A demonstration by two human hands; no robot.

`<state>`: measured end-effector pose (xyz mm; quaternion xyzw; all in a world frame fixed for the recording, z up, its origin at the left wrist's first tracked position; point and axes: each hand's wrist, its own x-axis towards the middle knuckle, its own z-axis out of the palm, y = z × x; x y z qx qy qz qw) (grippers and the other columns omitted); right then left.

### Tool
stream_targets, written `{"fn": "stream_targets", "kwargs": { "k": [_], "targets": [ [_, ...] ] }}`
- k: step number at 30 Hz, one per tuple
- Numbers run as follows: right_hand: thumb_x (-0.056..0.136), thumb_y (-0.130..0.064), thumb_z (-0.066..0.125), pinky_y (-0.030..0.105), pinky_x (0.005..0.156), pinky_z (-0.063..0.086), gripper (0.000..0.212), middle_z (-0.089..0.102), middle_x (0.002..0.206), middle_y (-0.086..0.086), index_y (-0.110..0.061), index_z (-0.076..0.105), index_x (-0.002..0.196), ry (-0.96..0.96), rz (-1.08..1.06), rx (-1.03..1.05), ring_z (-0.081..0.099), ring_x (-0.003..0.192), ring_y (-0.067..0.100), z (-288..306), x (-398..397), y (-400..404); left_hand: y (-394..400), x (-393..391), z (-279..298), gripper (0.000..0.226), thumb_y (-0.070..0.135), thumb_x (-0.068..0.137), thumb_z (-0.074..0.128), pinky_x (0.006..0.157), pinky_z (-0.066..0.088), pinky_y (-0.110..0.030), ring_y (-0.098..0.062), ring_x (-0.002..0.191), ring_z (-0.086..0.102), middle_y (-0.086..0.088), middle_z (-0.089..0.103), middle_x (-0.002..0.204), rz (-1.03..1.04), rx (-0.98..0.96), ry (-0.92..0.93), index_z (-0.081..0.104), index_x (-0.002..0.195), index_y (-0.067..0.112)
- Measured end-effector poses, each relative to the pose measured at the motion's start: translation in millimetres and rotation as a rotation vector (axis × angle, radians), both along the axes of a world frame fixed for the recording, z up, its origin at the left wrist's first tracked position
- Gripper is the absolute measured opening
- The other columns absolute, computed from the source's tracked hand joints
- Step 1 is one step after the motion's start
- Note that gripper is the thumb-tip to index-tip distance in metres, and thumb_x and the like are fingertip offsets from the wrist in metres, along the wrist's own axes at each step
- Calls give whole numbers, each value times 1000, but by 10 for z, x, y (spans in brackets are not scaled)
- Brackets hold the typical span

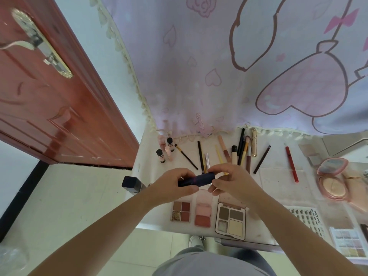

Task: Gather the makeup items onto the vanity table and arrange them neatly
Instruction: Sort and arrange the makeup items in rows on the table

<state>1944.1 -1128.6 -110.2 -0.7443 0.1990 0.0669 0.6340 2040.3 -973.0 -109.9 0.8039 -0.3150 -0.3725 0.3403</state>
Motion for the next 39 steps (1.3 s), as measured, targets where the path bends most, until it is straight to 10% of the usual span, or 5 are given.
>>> {"fn": "stream_targets", "kwargs": {
  "k": [8, 15, 20, 32, 39],
  "targets": [
    [83, -6, 59, 11, 62, 51, 22, 59, 89, -13, -21, 57, 100, -11, -55, -130, 58, 74, 1, -114, 122, -47, 45, 342, 19, 7, 25, 82, 64, 54, 36, -3, 0, 54, 44, 13, 49, 61, -61, 46, -250, 64, 86, 18],
    [88, -13, 54, 36, 82, 51, 9, 63, 82, -1, -18, 59, 85, 149, -67, -241, 64, 90, 27, -355, 142, -236, -1, 938, 61, 18, 27, 83, 54, 49, 28, -17, -13, 66, 46, 6, 42, 61, -432, 636, -665, 62, 86, 11],
    [89, -11, 51, 21, 72, 48, 9, 64, 86, 3, -13, 60, 91, 201, -103, -236, 60, 76, 12, -487, 204, -344, -55, 1018, -123, 26, 29, 83, 57, 62, 38, -25, -21, 82, 50, 0, 40, 73, -574, 943, -580, 56, 100, 9],
    [90, -14, 51, 15, 64, 43, 8, 59, 82, -5, -16, 59, 90, 266, -68, -290, 57, 71, 6, -721, 371, -495, -72, 1096, -553, 33, 26, 91, 44, 63, 37, -27, -18, 79, 46, -4, 50, 105, -474, 881, -651, 51, 118, 8],
    [89, -25, 50, 26, 80, 46, 26, 60, 108, 2, -12, 57, 111, 435, 224, -658, 57, 98, 17, -787, 622, -439, -89, 1080, -656, 28, 14, 90, 44, 46, 28, -22, -19, 75, 49, -2, 40, 83, -536, 972, -722, 54, 115, 8]
  ]
}}
